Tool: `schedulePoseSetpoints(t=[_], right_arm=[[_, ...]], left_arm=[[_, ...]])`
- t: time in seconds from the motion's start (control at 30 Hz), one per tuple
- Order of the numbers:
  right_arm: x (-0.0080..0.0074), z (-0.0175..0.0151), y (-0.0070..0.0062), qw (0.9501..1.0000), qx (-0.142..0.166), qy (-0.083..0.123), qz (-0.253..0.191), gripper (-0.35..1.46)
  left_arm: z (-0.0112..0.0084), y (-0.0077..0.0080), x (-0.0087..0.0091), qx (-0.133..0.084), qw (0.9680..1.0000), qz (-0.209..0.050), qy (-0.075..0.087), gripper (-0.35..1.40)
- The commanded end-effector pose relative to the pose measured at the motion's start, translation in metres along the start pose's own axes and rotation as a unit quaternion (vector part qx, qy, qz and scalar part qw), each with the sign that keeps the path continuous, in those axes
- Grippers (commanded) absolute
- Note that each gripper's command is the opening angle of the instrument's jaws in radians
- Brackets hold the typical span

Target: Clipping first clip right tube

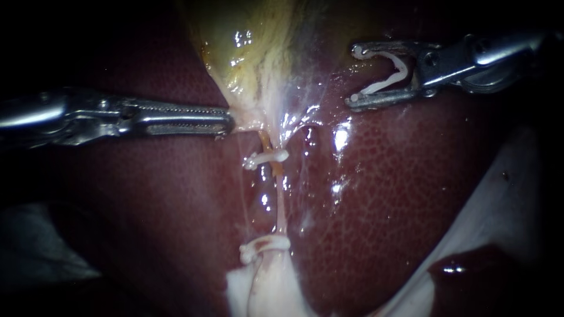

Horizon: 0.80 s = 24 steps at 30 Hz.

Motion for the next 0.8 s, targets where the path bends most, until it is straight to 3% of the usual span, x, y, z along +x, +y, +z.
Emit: schedulePoseSetpoints(t=[0.03,0.2,0.4,0.63,0.8], right_arm=[[0.0,0.0,0.0,1.0,0.0,0.0,0.0,0.5],[0.0,0.0,0.0,1.0,0.0,0.0,0.0,0.5],[0.0,0.0,-0.0001,1.0,0.0,0.0,0.0,0.5],[0.0,0.0007,-0.001,0.9999,0.011,0.005,-0.003,0.5],[-0.0002,0.002,-0.0026,0.9984,0.029,0.012,0.047,0.49]], left_arm=[[-0.0003,0.0001,0.0002,-0.001,1.0,0.0,0.0,-0.35],[-0.0037,0.0004,0.0016,-0.001,1.0,-0.004,-0.002,-0.35],[-0.0077,0.0002,0.0032,0.005,0.9999,-0.01,0.012,-0.35],[-0.0086,0.0002,0.0038,0.008,0.9998,-0.013,0.016,-0.35],[-0.0087,0.0004,0.0039,0.008,0.9997,-0.016,0.016,-0.35]])
